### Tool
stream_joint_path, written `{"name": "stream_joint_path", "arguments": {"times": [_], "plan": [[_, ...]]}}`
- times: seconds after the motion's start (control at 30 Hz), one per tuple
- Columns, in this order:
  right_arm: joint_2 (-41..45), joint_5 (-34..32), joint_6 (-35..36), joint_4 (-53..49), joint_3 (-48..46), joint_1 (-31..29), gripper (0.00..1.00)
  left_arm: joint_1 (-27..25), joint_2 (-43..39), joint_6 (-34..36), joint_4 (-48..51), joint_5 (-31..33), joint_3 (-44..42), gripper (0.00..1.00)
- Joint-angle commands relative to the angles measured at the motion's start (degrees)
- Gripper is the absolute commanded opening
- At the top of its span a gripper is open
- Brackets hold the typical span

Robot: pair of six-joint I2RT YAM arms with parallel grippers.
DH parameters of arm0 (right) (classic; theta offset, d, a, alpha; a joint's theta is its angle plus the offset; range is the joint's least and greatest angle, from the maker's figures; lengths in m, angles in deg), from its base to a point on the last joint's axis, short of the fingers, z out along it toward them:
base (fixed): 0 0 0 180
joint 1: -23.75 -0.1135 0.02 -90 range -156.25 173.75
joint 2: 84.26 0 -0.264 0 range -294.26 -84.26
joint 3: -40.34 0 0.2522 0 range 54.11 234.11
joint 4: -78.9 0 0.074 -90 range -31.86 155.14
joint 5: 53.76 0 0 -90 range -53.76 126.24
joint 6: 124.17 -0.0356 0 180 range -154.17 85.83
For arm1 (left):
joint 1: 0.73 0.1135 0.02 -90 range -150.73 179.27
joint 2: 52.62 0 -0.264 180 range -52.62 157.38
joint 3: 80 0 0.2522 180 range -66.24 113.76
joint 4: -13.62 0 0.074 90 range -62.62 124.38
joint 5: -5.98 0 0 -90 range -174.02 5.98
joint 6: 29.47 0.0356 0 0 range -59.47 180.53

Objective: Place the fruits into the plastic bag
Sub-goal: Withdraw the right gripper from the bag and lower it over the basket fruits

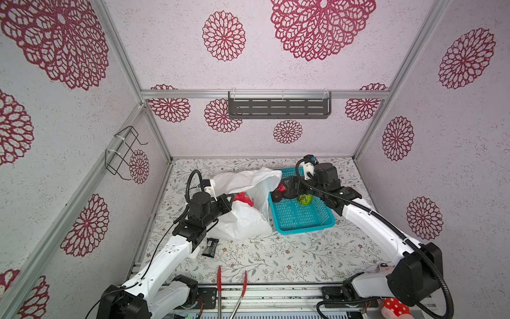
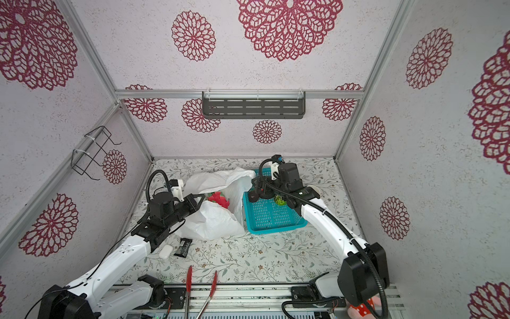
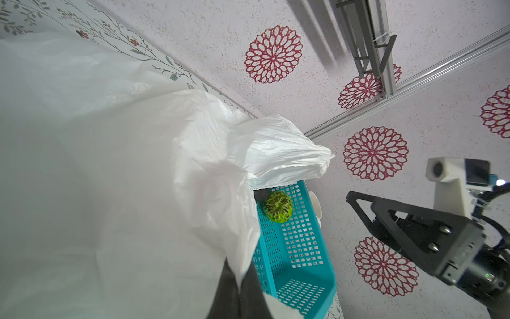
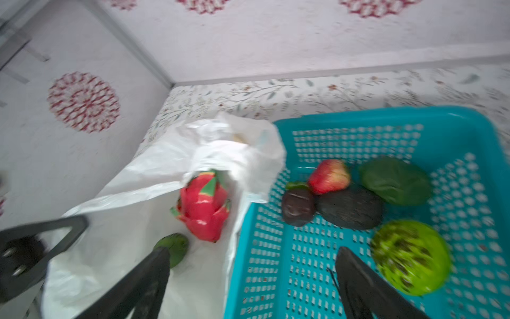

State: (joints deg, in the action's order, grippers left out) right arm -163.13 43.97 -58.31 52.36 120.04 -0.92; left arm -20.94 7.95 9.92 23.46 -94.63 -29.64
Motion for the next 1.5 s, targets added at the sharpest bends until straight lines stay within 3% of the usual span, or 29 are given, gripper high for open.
{"name": "stream_joint_path", "arguments": {"times": [0.0, 0.23, 0.53, 0.8, 0.9, 1.47], "plan": [[-3.29, -9.84, -6.98, -4.11, -0.12, 3.85, 0.93, -0.29, 0.51, 0.45, -1.88, 0.12, 2.07, 0.0], [-16.36, -5.71, -7.31, -5.08, 2.64, 10.0, 0.94, -0.32, 0.16, 0.28, -1.59, 0.34, 1.72, 0.0], [-24.6, -2.37, -8.88, -4.34, 5.12, 10.43, 0.89, -0.3, -1.25, 0.6, -1.1, 1.25, 0.93, 0.0], [-25.97, -1.99, -10.43, -2.52, 3.56, 10.5, 0.74, -0.29, -1.43, 0.81, -1.0, 1.18, 0.75, 0.0], [-25.4, -0.79, -10.83, -2.5, 2.4, 10.35, 0.74, -0.34, -1.34, 0.93, -0.99, 1.09, 0.75, 0.0], [-16.05, -0.38, -6.03, -8.47, -5.1, 10.08, 0.91, -0.32, 1.64, 0.66, -3.51, -0.3, 0.93, 0.0]]}}
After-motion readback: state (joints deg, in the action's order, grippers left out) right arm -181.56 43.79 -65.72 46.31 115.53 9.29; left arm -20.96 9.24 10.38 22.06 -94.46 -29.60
